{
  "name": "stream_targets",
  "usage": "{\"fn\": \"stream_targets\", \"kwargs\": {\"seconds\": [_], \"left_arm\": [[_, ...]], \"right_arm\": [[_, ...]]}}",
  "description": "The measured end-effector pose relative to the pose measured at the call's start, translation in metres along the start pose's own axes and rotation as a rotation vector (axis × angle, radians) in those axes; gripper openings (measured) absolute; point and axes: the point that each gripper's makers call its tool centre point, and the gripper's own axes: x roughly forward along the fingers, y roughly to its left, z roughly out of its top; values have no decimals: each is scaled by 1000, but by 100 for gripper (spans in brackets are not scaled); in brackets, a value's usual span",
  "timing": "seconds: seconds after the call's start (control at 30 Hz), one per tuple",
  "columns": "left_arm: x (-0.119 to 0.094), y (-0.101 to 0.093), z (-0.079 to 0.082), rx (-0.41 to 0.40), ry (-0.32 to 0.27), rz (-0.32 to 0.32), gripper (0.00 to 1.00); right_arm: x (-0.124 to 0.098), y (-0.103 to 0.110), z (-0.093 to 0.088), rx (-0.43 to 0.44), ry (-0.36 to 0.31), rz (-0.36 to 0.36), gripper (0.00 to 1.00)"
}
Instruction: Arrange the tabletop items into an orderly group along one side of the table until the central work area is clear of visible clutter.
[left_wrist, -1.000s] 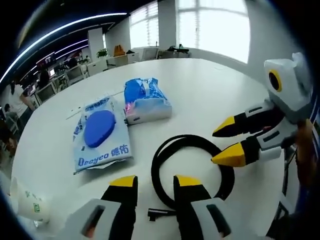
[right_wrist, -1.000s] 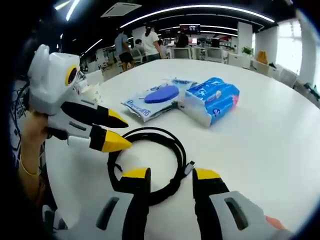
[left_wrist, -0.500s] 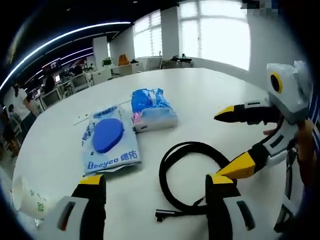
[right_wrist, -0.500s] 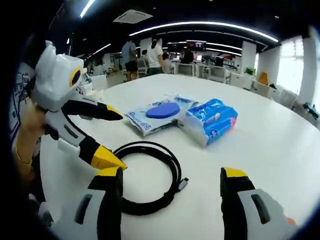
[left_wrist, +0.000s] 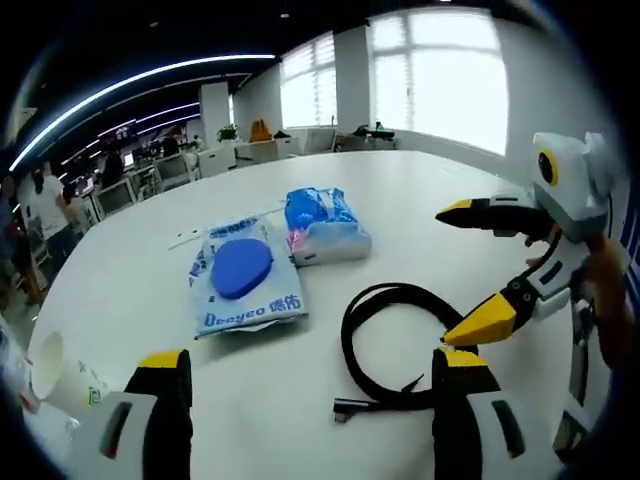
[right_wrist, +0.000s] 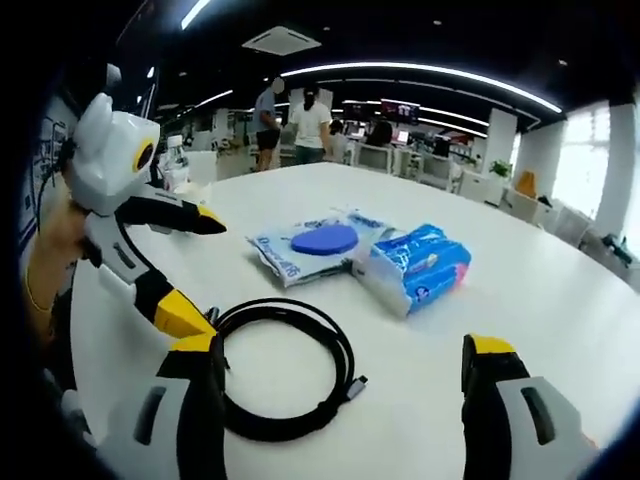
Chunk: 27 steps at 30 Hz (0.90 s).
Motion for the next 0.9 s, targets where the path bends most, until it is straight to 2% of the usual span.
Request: {"fn": "stream_targets", "kwargs": {"seconds": [0.17,0.3,0.63,0.73,0.8,0.9], "left_arm": [[-10,4,-2,-11,-28,-1,100],[-15,11,-2,-55,-47,-8,100],[-17,16,-5,-83,-45,-3,98],[-17,19,-5,-126,-53,-7,94],[-18,18,-4,-176,-65,-34,92],[-18,18,-4,-195,-71,-46,92]], "right_arm": [[-1,-1,5,-5,-10,0,95],[-1,-3,8,0,-17,-2,93],[1,-3,10,-21,-14,-14,92],[2,-4,11,-17,-17,-16,90],[3,-6,11,-15,-17,-19,89],[3,-5,11,-15,-18,-15,87]]}}
